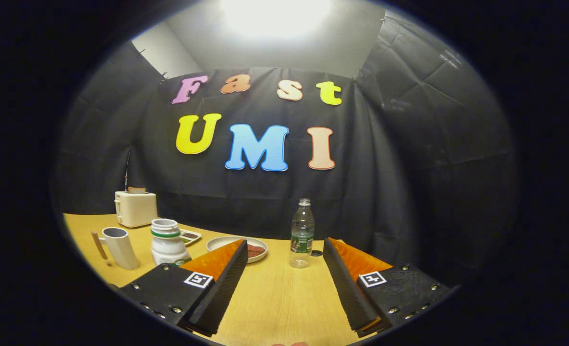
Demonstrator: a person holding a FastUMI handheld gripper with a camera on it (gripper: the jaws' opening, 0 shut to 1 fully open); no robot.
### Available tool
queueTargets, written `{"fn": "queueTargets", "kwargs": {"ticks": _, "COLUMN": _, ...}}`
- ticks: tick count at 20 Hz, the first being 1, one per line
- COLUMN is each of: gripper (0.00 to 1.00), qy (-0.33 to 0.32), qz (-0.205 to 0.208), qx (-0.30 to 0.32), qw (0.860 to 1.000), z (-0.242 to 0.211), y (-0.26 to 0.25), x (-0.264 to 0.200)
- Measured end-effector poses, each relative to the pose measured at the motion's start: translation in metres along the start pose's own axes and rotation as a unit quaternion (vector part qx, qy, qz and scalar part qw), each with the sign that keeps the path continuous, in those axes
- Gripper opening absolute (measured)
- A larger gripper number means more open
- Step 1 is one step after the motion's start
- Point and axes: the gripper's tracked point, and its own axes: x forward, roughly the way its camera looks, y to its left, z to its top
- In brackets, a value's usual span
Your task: Take the bottle from table, then pour the juice into the cup, finally place the bottle on the coaster
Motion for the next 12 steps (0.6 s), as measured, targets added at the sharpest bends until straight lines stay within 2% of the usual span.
{"fn": "queueTargets", "kwargs": {"ticks": 3, "gripper": 0.95, "qy": 0.009, "qz": 0.025, "qx": 0.014, "qw": 1.0, "z": 0.01, "y": 0.026, "x": -0.009}}
{"fn": "queueTargets", "kwargs": {"ticks": 12, "gripper": 0.95, "qy": 0.054, "qz": 0.051, "qx": 0.024, "qw": 0.997, "z": 0.003, "y": 0.073, "x": -0.024}}
